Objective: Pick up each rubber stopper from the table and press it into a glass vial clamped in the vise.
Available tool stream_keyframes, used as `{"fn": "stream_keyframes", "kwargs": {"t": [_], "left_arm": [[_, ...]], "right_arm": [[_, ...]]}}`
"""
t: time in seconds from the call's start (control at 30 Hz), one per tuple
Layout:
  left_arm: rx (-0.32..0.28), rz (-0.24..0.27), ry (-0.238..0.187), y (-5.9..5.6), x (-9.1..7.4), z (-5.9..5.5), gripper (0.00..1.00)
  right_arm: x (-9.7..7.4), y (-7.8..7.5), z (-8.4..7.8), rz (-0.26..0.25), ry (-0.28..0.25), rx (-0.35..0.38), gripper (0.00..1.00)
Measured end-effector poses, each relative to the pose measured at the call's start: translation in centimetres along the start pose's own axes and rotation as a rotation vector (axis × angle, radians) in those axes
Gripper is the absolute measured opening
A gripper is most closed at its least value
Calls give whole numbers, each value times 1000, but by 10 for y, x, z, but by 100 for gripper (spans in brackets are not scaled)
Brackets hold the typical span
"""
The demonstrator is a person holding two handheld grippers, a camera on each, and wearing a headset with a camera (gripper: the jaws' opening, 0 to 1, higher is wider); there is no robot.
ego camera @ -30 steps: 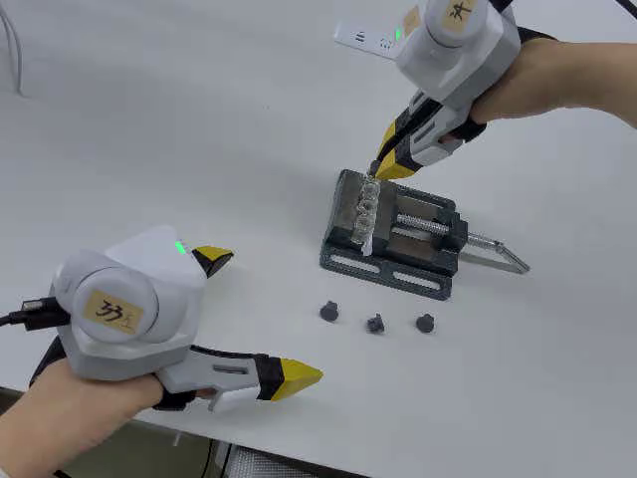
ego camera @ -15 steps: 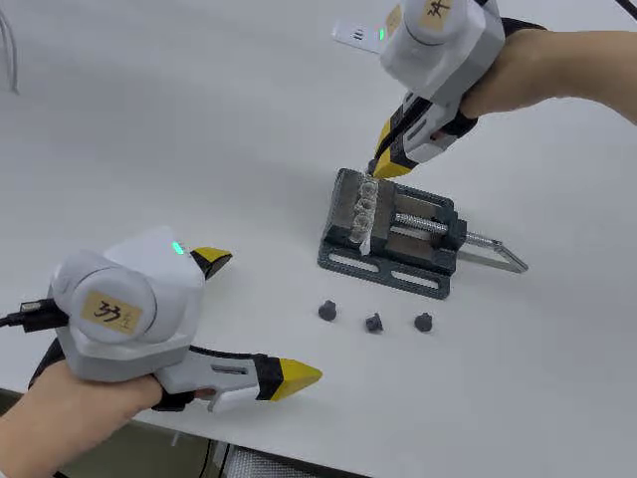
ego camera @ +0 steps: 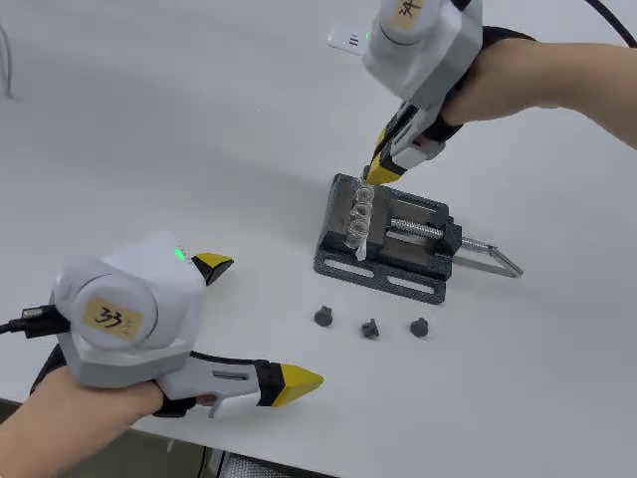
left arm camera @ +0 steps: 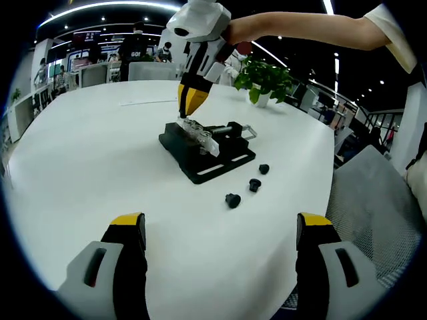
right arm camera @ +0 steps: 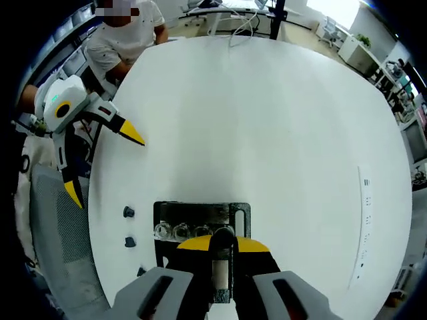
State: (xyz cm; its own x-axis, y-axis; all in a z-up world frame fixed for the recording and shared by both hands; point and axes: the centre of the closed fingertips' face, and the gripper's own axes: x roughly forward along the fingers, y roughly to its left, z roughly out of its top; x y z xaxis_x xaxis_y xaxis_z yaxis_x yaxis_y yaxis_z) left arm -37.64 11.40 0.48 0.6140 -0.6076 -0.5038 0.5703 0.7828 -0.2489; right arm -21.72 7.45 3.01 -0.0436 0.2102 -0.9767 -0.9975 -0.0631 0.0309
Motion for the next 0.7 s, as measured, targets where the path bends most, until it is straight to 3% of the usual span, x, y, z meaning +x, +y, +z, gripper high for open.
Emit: {"fn": "stream_keyframes", "kwargs": {"t": [0.33,0.47,0.7], "left_arm": [[-5,-3,3,1,0,-2,93],[-6,-5,3,0,0,-3,93],[-10,0,-1,2,0,-3,92]], "right_arm": [[0,-3,0,8,-26,178,6],[1,-2,1,6,-23,184,6],[1,-1,1,11,-24,101,7]]}}
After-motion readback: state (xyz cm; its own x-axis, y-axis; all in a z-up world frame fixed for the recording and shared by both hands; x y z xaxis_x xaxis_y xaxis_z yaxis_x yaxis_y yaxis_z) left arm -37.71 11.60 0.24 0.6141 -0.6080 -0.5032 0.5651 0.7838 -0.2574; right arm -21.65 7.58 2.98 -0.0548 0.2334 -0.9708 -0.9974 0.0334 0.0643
